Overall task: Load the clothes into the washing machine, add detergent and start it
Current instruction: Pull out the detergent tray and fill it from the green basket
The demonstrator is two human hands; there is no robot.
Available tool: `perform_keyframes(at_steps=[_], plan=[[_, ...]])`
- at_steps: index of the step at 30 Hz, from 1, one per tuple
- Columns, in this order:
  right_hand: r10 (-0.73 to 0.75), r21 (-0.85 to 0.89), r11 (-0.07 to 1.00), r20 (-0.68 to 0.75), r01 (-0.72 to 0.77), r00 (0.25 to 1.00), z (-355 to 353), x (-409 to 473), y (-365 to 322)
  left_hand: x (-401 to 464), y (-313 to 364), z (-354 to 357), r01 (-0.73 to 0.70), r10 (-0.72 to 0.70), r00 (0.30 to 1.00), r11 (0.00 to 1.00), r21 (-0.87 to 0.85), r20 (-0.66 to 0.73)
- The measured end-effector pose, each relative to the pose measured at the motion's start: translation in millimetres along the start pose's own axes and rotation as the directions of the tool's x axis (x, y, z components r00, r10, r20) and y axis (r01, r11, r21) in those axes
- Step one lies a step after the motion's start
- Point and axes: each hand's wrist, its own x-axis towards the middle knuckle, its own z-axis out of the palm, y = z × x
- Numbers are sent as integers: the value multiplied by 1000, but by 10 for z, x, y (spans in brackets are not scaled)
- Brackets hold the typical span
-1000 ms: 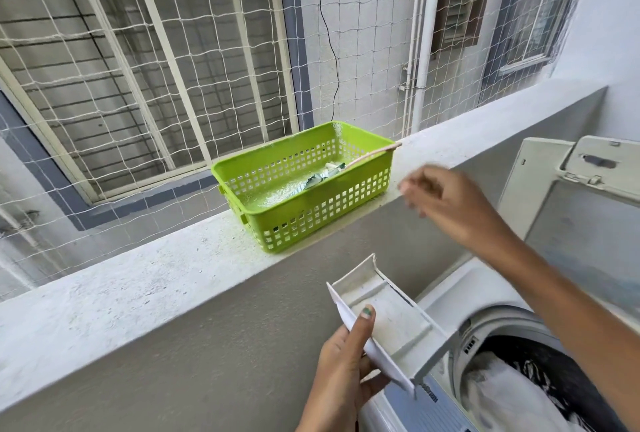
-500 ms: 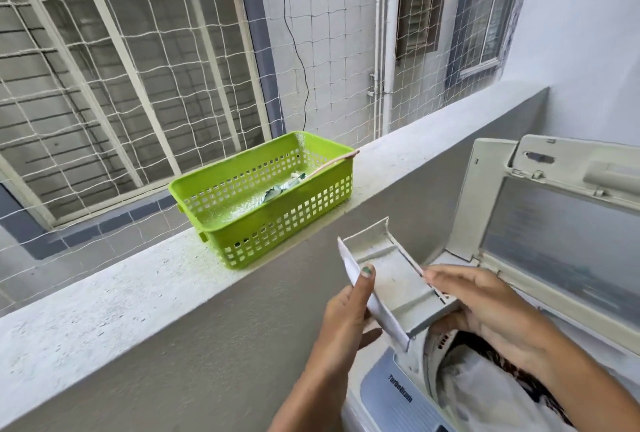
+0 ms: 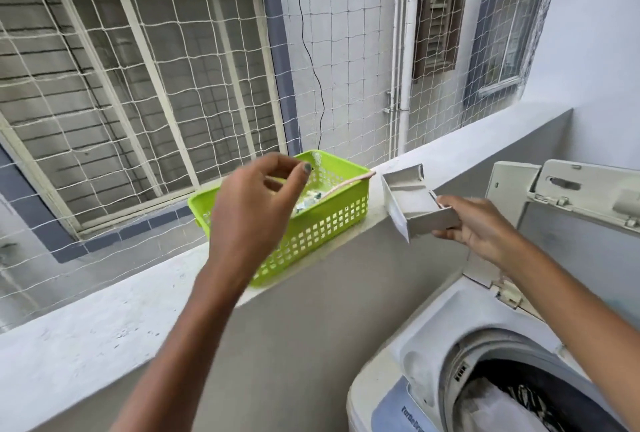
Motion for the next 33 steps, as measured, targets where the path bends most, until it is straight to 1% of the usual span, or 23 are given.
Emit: perform_keyframes(at_steps=[2, 4, 7, 9, 12, 14, 16, 18, 19, 20, 21, 22, 23, 24, 25, 26, 27, 28, 29, 30, 31, 32, 33], plan=[[24, -11, 1000, 12, -24, 1000, 111, 157, 17, 238, -137, 11, 60, -73, 992, 990, 127, 103], [41, -20, 999, 9, -40, 999, 195, 290, 43, 419, -294, 54, 101, -142, 964, 977, 186, 225], [37, -4, 999, -25, -37, 999, 284, 466, 88, 565, -454, 134, 160, -215, 877, 974, 160, 430], [23, 17, 1000, -50, -22, 998, 329, 559, 117, 598, -502, 175, 182, -249, 822, 967, 178, 512], [12, -4, 1000, -77, -13, 997, 393, 666, 143, 637, -546, 220, 211, -299, 780, 953, 219, 549], [-6, -116, 993, -119, -8, 993, 427, 700, 151, 663, -555, 239, 225, -315, 768, 948, 225, 558], [-50, -249, 968, -167, 7, 985, 434, 730, 150, 691, -565, 262, 205, -307, 772, 949, 240, 556], [-84, -367, 930, -177, 14, 981, 427, 731, 132, 713, -573, 284, 179, -300, 781, 948, 264, 548], [-117, -455, 890, -187, 20, 975, 422, 714, 114, 718, -571, 290, 163, -297, 787, 946, 282, 541], [-184, -562, 826, -213, 33, 960, 425, 702, 88, 729, -579, 287, 144, -292, 799, 942, 303, 526], [-290, -651, 757, -251, 61, 923, 425, 675, 50, 738, -582, 283, 121, -282, 816, 937, 329, 505], [-415, -691, 712, -272, 124, 868, 440, 610, -15, 743, -575, 276, 96, -268, 836, 931, 352, 479], [-535, -693, 681, -250, 237, 807, 477, 523, -97, 751, -571, 264, 77, -249, 856, 928, 365, 452], [-630, -671, 641, -181, 374, 755, 538, 444, -191, 771, -578, 246, 66, -232, 876, 926, 372, 422], [-683, -640, 594, -82, 486, 726, 614, 356, -289, 793, -587, 226, 59, -217, 893, 924, 377, 393], [-701, -619, 544, 37, 567, 712, 696, 268, -377, 815, -598, 208, 57, -208, 906, 923, 381, 368], [-690, -629, 477, 164, 613, 705, 781, 186, -446, 836, -613, 188, 58, -202, 915, 923, 381, 349], [-656, -668, 398, 273, 629, 704, 859, 111, -492, 850, -628, 170, 62, -197, 921, 926, 373, 337], [-606, -722, 313, 349, 617, 715, 928, 54, -516, 862, -646, 155, 69, -195, 924, 931, 357, 329], [-553, -780, 227, 389, 583, 736, 981, 27, -527, 868, -662, 141, 75, -191, 927, 938, 339, 324], [-504, -832, 154, 398, 534, 766, 1021, 24, -530, 871, -679, 130, 80, -187, 929, 943, 322, 319], [-454, -868, 110, 390, 485, 801, 1047, 32, -523, 872, -697, 121, 83, -182, 932, 948, 306, 314], [-394, -882, 107, 386, 459, 834, 1061, 48, -513, 872, -713, 118, 85, -178, 935, 953, 291, 308]])
